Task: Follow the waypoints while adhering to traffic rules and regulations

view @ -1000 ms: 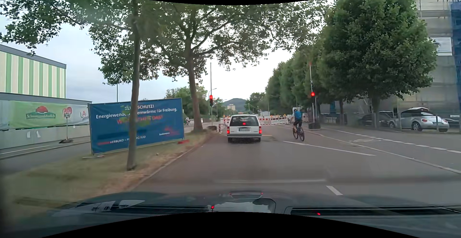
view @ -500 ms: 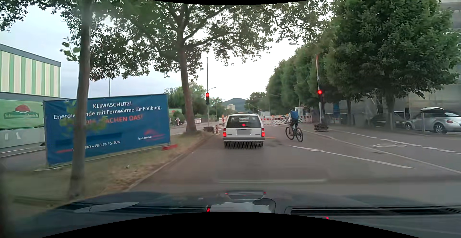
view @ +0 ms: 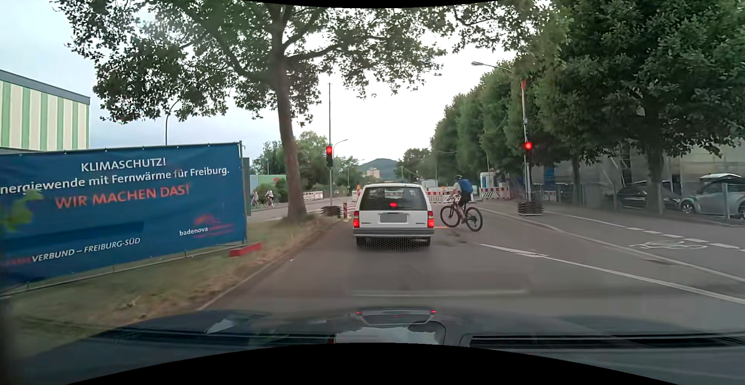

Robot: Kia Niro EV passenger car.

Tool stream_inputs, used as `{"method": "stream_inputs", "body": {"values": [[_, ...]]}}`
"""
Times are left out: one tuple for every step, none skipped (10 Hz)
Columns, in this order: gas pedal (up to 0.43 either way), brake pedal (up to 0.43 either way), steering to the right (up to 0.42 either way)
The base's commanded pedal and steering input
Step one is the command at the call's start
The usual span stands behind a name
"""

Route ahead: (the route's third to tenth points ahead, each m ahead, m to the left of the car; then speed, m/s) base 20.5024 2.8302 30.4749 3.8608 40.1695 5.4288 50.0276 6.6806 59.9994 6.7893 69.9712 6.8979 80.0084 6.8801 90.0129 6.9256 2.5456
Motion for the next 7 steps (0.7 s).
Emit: {"method": "stream_inputs", "body": {"values": [[0.000, 0.226, 0.000], [0.000, 0.226, 0.000], [0.000, 0.220, 0.000], [0.000, 0.220, 0.000], [0.000, 0.213, 0.000], [0.000, 0.213, 0.000], [0.000, 0.207, 0.000]]}}
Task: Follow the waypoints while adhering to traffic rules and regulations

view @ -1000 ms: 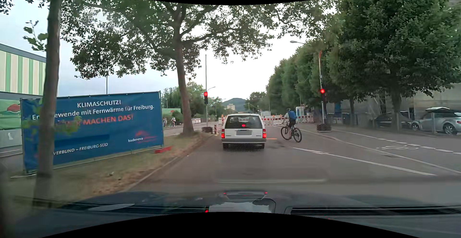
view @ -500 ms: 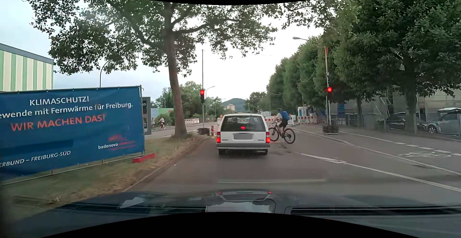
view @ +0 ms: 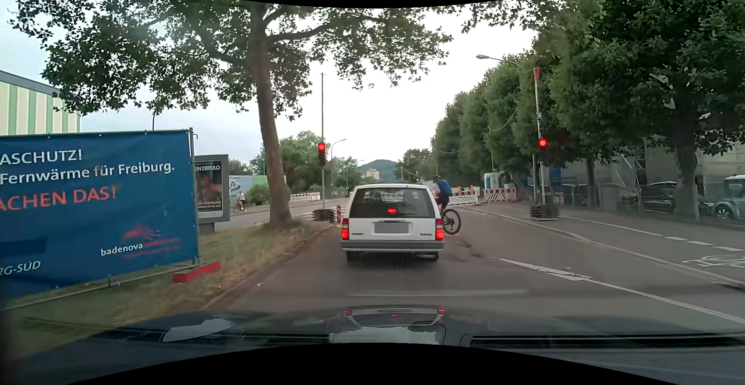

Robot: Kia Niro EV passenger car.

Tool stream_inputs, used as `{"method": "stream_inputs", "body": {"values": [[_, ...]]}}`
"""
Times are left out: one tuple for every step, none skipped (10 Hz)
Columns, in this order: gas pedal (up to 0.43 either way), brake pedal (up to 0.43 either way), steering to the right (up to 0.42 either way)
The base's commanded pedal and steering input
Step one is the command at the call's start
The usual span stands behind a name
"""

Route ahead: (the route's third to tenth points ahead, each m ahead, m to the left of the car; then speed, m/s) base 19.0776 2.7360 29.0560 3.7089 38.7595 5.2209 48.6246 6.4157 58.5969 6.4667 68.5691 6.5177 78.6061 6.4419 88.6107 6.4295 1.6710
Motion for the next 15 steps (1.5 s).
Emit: {"method": "stream_inputs", "body": {"values": [[0.000, 0.207, 0.000], [0.000, 0.207, 0.000], [0.000, 0.207, 0.000], [0.000, 0.207, 0.000], [0.000, 0.207, 0.000], [0.000, 0.207, 0.000], [0.000, 0.213, 0.000], [0.000, 0.213, 0.000], [0.000, 0.213, 0.000], [0.000, 0.213, 0.000], [0.000, 0.213, 0.000], [0.000, 0.213, 0.000], [0.000, 0.213, 0.000], [0.000, 0.213, 0.000], [0.000, 0.213, 0.000]]}}
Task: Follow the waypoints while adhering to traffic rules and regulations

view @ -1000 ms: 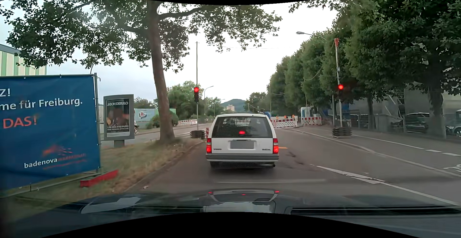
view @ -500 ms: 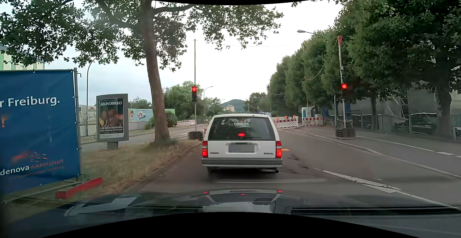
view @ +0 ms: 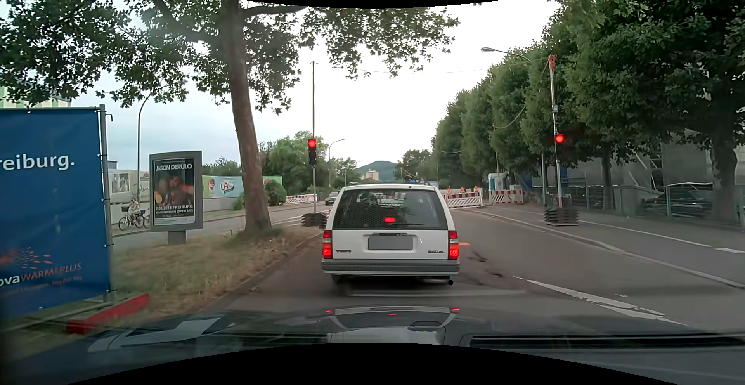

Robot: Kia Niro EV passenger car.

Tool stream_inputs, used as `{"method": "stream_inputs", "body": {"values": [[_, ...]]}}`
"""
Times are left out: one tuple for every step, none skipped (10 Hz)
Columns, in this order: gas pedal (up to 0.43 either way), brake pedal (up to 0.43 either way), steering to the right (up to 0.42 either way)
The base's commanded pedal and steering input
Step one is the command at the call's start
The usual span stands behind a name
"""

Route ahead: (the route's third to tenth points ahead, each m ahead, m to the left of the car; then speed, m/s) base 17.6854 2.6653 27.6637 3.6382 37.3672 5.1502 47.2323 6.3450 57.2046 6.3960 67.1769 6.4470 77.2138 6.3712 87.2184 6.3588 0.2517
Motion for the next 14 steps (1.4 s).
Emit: {"method": "stream_inputs", "body": {"values": [[0.000, 0.213, 0.000], [0.000, 0.213, 0.000], [0.000, 0.213, 0.000], [0.000, 0.213, 0.000], [0.000, 0.213, 0.001], [0.000, 0.213, 0.003], [0.000, 0.220, 0.005], [0.000, 0.232, 0.007], [0.000, 0.238, 0.007], [0.000, 0.238, 0.008], [0.000, 0.244, 0.008], [0.000, 0.250, 0.007], [0.000, 0.250, 0.008], [0.000, 0.256, 0.008]]}}
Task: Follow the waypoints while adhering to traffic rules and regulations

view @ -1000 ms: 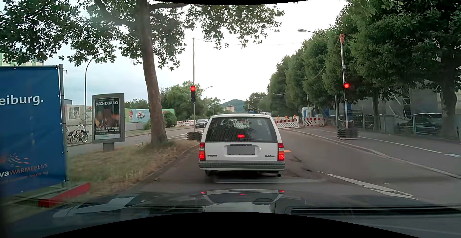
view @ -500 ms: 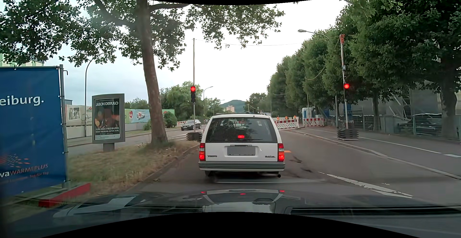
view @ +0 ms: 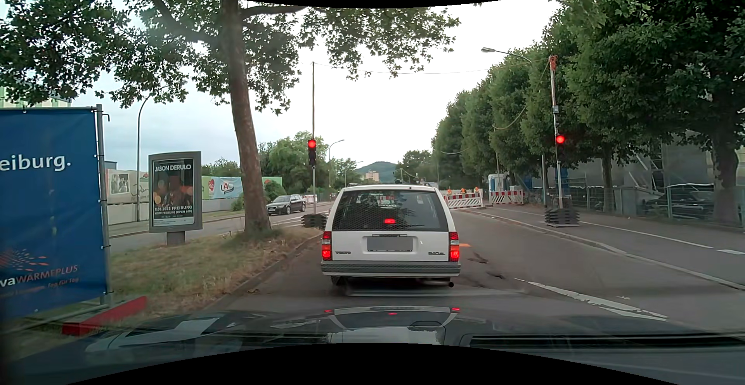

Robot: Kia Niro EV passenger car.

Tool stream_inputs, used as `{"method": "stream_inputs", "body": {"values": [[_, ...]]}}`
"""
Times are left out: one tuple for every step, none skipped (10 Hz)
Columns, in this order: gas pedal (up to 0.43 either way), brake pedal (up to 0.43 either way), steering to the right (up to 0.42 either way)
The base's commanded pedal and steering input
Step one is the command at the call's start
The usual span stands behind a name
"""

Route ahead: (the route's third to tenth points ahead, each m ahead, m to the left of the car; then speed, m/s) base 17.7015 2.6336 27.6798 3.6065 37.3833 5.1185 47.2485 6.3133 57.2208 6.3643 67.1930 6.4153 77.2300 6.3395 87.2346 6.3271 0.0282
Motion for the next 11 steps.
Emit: {"method": "stream_inputs", "body": {"values": [[0.000, 0.256, 0.008], [0.000, 0.256, 0.007], [0.000, 0.262, 0.006], [0.000, 0.262, 0.006], [0.000, 0.262, 0.006], [0.000, 0.262, 0.006], [0.000, 0.262, 0.006], [0.000, 0.262, 0.006], [0.000, 0.262, 0.006], [0.000, 0.262, 0.006], [0.000, 0.262, 0.006]]}}
